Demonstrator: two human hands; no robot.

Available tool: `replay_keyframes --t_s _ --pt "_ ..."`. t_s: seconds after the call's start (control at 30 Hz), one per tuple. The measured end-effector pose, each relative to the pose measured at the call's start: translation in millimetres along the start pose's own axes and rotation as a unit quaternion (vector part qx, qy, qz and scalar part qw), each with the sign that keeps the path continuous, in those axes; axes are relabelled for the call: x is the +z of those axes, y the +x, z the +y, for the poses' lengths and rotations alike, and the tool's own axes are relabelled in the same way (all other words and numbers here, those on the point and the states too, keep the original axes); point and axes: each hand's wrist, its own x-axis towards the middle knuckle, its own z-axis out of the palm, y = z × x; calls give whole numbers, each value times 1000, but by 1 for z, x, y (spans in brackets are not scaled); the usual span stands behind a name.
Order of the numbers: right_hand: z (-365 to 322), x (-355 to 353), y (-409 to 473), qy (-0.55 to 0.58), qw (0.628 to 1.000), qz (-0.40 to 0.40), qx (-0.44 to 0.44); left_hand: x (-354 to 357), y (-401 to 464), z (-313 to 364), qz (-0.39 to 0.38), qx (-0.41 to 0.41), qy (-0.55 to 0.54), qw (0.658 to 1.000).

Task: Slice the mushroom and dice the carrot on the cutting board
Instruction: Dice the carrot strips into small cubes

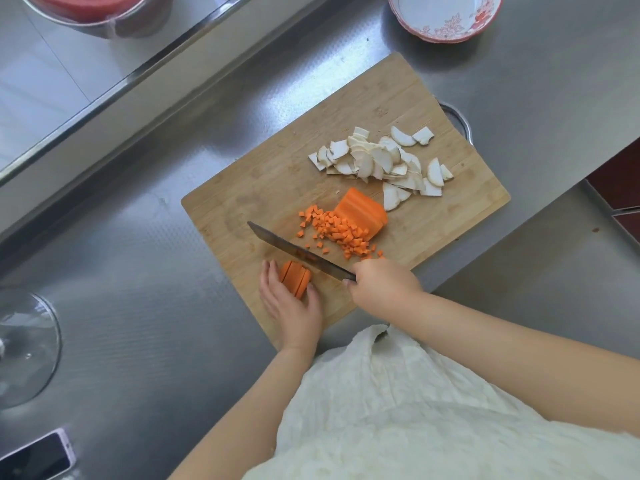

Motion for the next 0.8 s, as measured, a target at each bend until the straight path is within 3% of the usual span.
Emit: replay_keyframes --t_s 0.4,0.57,0.67,0.8 --pt "15 -7 5 14 1000 -1 26 12 13 12 9 42 -70 997" --pt "16 -7 4 12 1000 -2 23 -3 10 0 -76 84 24 993" --pt "15 -7 3 7 1000 -3 24 -10 13 -11 -88 94 104 986" --pt "14 -6 2 -6 1000 -7 24 -10 20 -4 -83 59 75 992"
